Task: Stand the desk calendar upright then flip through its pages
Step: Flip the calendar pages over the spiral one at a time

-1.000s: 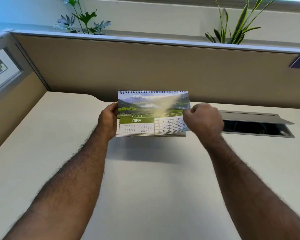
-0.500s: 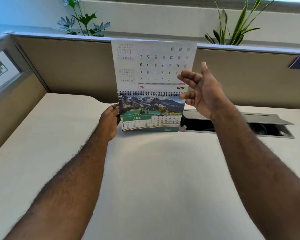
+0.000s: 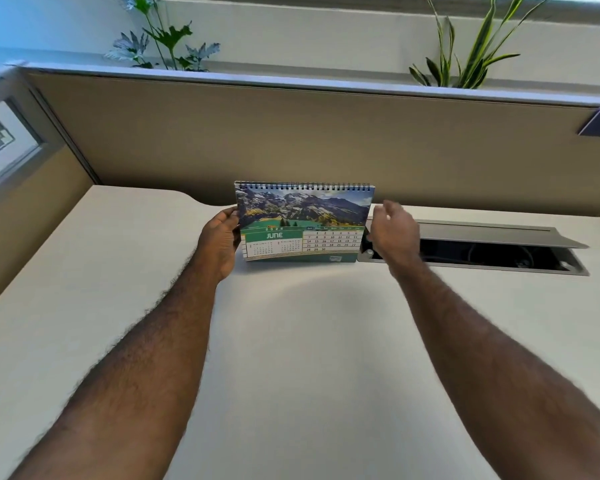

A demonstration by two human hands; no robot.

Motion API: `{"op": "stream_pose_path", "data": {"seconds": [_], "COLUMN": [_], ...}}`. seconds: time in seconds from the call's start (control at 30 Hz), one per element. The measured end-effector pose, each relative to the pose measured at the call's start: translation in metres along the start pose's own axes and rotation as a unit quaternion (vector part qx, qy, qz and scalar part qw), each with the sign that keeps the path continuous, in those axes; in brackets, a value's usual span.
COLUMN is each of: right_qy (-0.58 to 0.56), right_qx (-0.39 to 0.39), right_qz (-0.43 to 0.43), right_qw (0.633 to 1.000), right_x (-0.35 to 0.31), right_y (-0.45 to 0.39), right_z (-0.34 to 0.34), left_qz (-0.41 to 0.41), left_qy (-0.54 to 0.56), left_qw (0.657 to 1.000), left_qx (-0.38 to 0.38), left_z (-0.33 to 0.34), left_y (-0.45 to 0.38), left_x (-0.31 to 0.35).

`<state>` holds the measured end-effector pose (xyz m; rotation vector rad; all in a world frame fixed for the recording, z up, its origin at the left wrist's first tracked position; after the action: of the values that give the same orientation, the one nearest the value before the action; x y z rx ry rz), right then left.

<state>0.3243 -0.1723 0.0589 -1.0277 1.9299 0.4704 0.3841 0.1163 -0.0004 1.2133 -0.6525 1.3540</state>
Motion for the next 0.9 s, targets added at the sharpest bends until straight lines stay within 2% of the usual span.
{"op": "stream_pose_path", "data": {"seconds": [0.17, 0.3, 0.4, 0.53, 0.8, 0.9], "right_qy": [0.123, 0.176, 0.133, 0.063, 0.095, 0.029], "right_qx": [-0.025, 0.027, 0.048, 0.010, -0.020, -0.047], "right_qz": [-0.018, -0.022, -0.001, 0.029, 0.010, 0.028], "right_qw": [0.992, 0.984, 0.990, 0.998, 0.995, 0.998], "right_x": [0.020, 0.019, 0.019, 0.021, 0.012, 0.010], "right_y": [0.024, 0.032, 0.033, 0.031, 0.032, 0.026], "right_z": [0.019, 0.021, 0.019, 0.015, 0.003, -0.004], "left_qz": [0.003, 0.004, 0.003, 0.005, -0.001, 0.000], "left_qy": [-0.005, -0.018, -0.023, -0.032, -0.042, -0.043], "left_qw": [1.000, 1.000, 1.000, 0.999, 0.999, 0.999], "left_qx": [0.004, 0.007, 0.006, 0.002, 0.000, -0.012], "left_z": [0.001, 0.000, -0.001, -0.003, -0.006, -0.006], "left_y": [0.001, 0.000, -0.003, -0.004, -0.003, -0.004], "left_x": [0.000, -0.001, -0.002, -0.003, -0.004, -0.003]}}
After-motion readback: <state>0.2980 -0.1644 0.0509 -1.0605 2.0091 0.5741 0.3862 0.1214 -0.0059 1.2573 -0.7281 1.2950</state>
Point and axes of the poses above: each hand's wrist, its own y-axis away from the middle knuckle, its own z-axis out of the palm, x = y × z, the point moved 3 cm from there along -y, towards the middle knuckle, and after that the axes turned 6 degrees about x, right-handed, at the moved point
